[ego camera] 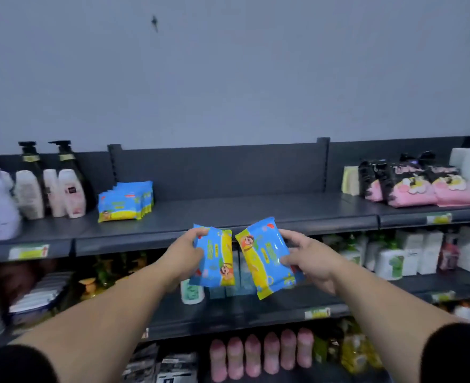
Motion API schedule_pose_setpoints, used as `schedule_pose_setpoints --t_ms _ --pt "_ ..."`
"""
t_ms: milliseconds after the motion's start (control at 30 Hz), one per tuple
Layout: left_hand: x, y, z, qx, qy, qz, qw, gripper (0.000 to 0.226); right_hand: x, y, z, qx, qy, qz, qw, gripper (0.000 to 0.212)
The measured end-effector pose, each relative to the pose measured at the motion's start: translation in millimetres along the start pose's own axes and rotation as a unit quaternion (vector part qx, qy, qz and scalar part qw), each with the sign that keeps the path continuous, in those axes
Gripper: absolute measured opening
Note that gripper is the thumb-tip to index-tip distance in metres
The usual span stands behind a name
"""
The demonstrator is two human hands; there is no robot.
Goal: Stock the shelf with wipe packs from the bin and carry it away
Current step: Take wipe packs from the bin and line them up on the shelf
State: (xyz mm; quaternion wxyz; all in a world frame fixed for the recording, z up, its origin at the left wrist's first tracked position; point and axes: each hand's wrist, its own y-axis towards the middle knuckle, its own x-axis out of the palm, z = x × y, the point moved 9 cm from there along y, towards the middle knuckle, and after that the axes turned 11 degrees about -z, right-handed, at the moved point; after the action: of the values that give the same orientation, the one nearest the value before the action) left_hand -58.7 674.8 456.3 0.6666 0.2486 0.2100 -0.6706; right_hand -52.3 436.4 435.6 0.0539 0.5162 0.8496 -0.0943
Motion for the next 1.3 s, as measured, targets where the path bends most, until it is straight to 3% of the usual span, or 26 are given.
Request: schedule_pose_setpoints --t_ms 200,300,533,800,1033,1300 --pt "-111.0 -4.2 -77.1 -0.028 -0.081 0.060 0.995 0.031 99.0 76.8 -46.8 -0.019 -0.013 -0.036 0.999 0.047" --pt "-153.5 -2.9 -100.4 -0.009 -0.087 0.075 0.993 0.051 131.0 110.2 -65.2 -0.038 -0.011 -0.051 0.998 0.048" --pt "-236.3 22.2 -114.9 0.025 0.033 0.128 0.991 0.081 160.5 175.3 -102.8 -0.081 -0.022 -0.060 0.995 0.063" --pt "-282.8 93.4 -140.7 0.004 0.062 0.167 0.984 0.049 141.5 247.3 -133.1 -0.117 -0.088 -0.017 0.989 0.027" --pt "-282.7 143.8 -158.9 -0.063 0.114 0.103 0.986 0.039 148.4 307.7 -153.4 -0.144 -0.243 -0.092 0.955 0.023" --pt "-290.7 179.5 -186.9 -0.069 0.080 0.062 0.993 0.025 180.7 366.2 -147.9 -0.139 -0.259 -0.126 0.947 0.023"
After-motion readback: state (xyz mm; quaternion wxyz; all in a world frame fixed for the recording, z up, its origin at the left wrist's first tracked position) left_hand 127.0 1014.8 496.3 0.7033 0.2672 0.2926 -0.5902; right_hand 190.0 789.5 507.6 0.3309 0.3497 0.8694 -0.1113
